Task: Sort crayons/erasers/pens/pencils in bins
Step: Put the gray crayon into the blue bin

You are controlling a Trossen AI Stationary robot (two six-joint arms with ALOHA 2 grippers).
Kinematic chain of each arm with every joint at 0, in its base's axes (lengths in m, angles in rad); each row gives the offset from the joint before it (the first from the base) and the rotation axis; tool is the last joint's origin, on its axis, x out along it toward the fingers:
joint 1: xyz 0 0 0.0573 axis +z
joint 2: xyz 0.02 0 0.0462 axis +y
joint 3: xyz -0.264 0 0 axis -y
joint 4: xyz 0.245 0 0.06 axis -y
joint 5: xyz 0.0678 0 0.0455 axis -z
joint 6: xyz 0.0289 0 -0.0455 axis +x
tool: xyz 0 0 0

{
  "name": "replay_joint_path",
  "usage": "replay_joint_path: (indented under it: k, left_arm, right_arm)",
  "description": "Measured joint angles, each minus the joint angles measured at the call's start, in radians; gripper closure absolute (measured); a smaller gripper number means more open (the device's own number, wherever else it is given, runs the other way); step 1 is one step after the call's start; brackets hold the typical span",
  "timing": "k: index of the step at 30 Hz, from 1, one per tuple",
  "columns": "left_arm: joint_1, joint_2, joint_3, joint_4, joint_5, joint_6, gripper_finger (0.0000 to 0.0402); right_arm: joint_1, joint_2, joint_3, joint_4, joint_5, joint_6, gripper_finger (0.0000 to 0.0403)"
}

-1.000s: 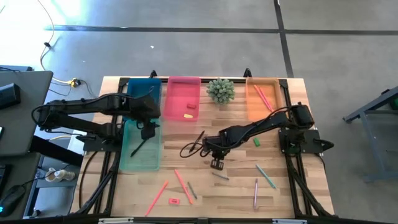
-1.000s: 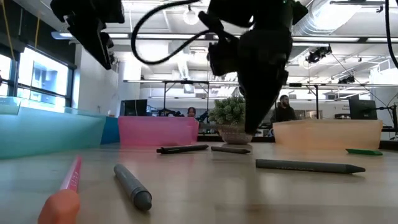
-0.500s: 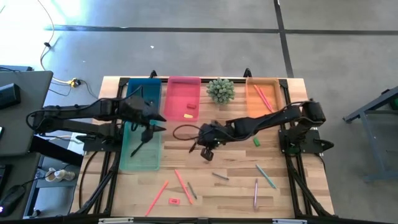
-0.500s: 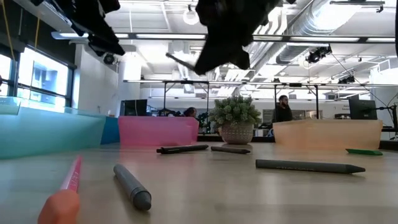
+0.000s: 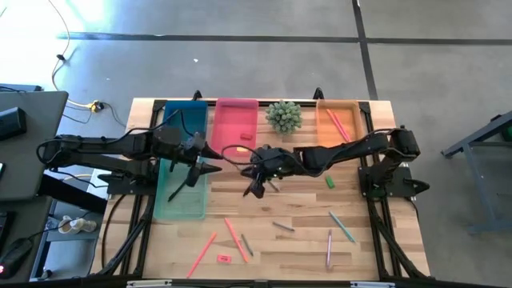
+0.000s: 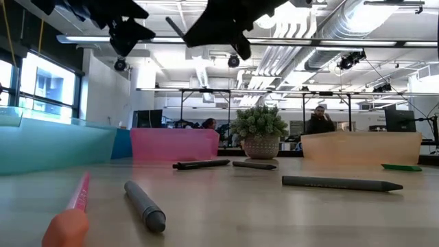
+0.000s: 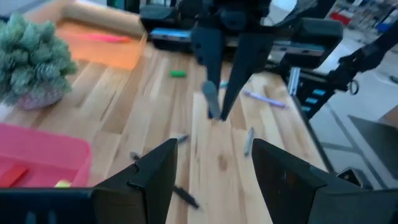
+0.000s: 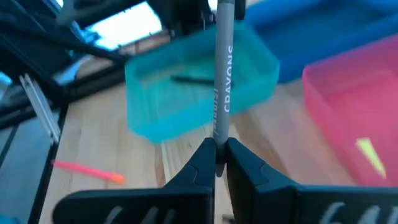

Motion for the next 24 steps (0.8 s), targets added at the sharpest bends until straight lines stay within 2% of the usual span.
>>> replay_joint_path:
  k: [10,24]
  left_arm:
    - [-0.006,0.0,0.0,0.136,-0.05,-0.069,0.0204]
    - [-0.005,0.065,0.0,0.354,-0.055,-0.107,0.0205]
  right_arm:
    - [-0.025,0.0,0.0,0.21,0.02,-0.055,0.04]
    - [-0.031,0.0,0.0,0.232,0.02,-0.057,0.04]
